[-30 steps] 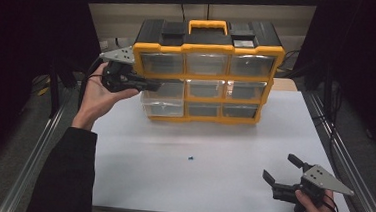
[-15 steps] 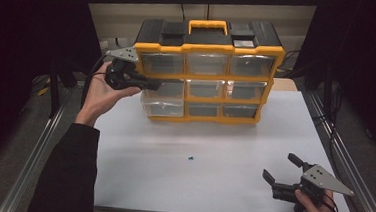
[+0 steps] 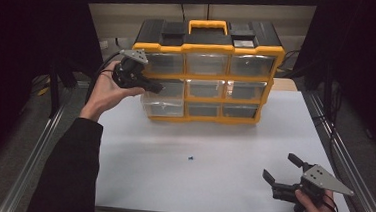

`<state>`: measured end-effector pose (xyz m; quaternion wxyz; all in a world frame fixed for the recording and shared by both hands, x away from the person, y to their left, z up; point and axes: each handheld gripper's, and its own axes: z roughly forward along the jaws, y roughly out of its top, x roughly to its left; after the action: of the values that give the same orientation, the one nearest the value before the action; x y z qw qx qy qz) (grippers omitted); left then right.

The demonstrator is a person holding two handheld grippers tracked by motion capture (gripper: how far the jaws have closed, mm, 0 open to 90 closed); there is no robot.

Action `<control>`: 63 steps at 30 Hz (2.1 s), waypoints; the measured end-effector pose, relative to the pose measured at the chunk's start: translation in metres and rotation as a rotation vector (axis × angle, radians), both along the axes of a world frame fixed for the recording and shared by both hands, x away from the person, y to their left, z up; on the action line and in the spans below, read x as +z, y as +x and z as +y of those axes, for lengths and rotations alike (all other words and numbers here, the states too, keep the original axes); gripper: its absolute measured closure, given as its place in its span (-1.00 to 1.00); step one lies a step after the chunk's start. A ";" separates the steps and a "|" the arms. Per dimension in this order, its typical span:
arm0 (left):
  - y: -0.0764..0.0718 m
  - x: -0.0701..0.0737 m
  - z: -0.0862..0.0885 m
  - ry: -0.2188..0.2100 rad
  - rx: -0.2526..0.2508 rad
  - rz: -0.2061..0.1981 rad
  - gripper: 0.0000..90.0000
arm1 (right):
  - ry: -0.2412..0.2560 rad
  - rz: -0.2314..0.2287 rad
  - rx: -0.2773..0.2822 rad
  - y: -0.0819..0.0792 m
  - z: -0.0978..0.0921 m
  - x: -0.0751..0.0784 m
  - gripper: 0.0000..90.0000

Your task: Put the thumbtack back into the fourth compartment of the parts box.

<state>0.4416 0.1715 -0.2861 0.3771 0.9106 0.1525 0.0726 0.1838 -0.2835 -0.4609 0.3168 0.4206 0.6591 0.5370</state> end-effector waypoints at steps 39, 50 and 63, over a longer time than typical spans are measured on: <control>0.012 -0.020 -0.018 0.114 0.009 0.046 0.80 | -0.003 0.009 0.003 0.000 0.000 0.000 -0.99; 0.008 -0.012 -0.008 -0.001 0.006 0.049 0.67 | -0.002 0.009 0.000 -0.001 0.000 0.000 -0.99; -0.011 0.000 0.002 -0.140 0.059 -0.027 0.00 | -0.002 0.005 -0.001 0.000 0.000 -0.001 -0.99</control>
<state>0.4304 0.1731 -0.2865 0.4396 0.8761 0.1787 0.0851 0.1837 -0.2836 -0.4614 0.3159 0.4219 0.6603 0.5350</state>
